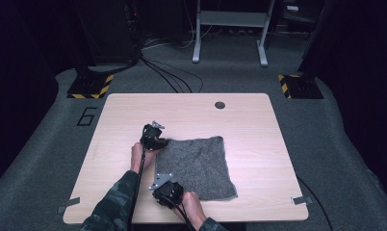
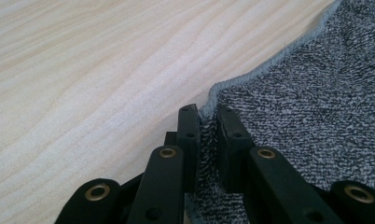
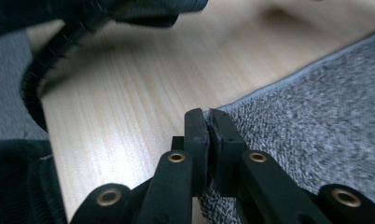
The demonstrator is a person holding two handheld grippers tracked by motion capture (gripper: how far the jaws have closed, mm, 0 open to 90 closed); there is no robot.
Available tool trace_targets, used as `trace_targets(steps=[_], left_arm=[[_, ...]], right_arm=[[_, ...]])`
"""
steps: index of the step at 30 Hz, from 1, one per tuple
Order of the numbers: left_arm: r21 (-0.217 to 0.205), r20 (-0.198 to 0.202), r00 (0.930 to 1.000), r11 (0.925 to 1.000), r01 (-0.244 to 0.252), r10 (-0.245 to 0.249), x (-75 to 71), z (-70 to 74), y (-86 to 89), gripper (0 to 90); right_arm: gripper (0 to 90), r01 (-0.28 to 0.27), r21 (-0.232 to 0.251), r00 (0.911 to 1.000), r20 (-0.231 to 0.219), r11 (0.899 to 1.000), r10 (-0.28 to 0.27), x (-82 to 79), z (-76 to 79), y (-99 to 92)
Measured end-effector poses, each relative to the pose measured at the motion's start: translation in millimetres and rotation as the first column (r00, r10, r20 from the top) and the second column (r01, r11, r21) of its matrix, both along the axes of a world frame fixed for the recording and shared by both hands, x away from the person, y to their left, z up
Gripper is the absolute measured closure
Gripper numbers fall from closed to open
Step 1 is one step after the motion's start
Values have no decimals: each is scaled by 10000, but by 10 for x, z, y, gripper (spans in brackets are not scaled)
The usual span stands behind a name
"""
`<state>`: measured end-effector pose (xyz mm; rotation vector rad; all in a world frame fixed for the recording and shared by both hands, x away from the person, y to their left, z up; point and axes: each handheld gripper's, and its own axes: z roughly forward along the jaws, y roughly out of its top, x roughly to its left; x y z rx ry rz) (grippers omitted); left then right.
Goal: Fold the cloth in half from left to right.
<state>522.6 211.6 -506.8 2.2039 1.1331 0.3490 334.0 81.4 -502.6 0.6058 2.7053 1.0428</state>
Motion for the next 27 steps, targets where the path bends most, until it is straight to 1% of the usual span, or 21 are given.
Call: trace_targets(steps=[1,3,4,5,6,7,9,10,11,13,14,16,17,18,19,21,22,23,24,25,27], left_arm=[[0,0,10000,10000,0,0,0,0,0,810],[-18,114,9999,9999,-125,125,16,20,3,810],[-33,77,9999,9999,-110,111,23,35,6,810],[-21,124,9998,9999,-153,153,30,48,4,810],[-33,122,9997,9998,-219,219,34,63,2,810],[-51,139,9997,9998,-203,204,42,81,5,810],[8,191,9996,9998,-212,212,46,110,-2,810],[38,180,9996,9998,-206,205,50,121,-4,810],[62,226,9995,9997,-217,215,55,131,-6,810],[107,222,9994,9995,-285,282,62,159,1,810],[107,222,9994,9995,-285,282,62,159,1,810],[139,308,9986,9989,-442,438,93,220,32,812],[139,308,9986,9989,-442,438,93,220,32,812],[147,356,9984,9989,-454,448,103,251,43,812],[222,401,9980,9985,-500,491,108,283,44,812],[442,497,9978,9980,-459,437,134,402,56,812],[442,497,9978,9980,-459,437,134,402,56,812],[677,608,9974,9968,-428,387,135,450,58,811],[839,591,9976,9956,-408,359,152,536,61,810],[940,584,9977,9948,-393,339,159,582,70,809],[1335,562,9981,9905,-336,263,175,662,80,808]], right_arm=[[869,118,135,9999,-117,9998,-117,-14,27,-26],[870,216,366,9998,-61,9991,-214,-17,81,-80],[870,160,507,9999,1,9986,-161,-12,103,-111],[871,269,608,9996,-77,9978,-265,-23,127,-138],[871,399,785,9992,-24,9961,-398,-26,144,-160],[871,391,825,9992,-122,9958,-382,-30,170,-193],[871,498,1120,9987,21,9925,-504,-25,201,-240],[871,556,1162,9985,-82,9917,-550,-32,222,-265],[871,653,1250,9978,-22,9900,-655,-30,236,-282],[873,756,1445,9971,-113,9866,-748,-22,263,-305],[873,756,1445,9971,-113,9866,-748,-22,263,-305],[873,740,1647,9973,-110,9836,-732,-4,296,-320],[873,759,1745,9971,-171,9817,-740,2,319,-320],[873,759,1745,9971,-171,9817,-740,2,319,-320],[873,777,2059,9970,-132,9755,-766,8,363,-312],[874,760,2301,9971,-100,9702,-758,14,422,-303],[874,708,2395,9975,-87,9683,-707,17,451,-296],[874,692,2504,9975,-70,9657,-696,21,480,-289],[873,668,2623,9977,-104,9627,-664,23,506,-276],[874,623,2714,9980,-50,9604,-633,22,534,-265],[874,542,2898,9984,-1,9555,-566,21,590,-248]])
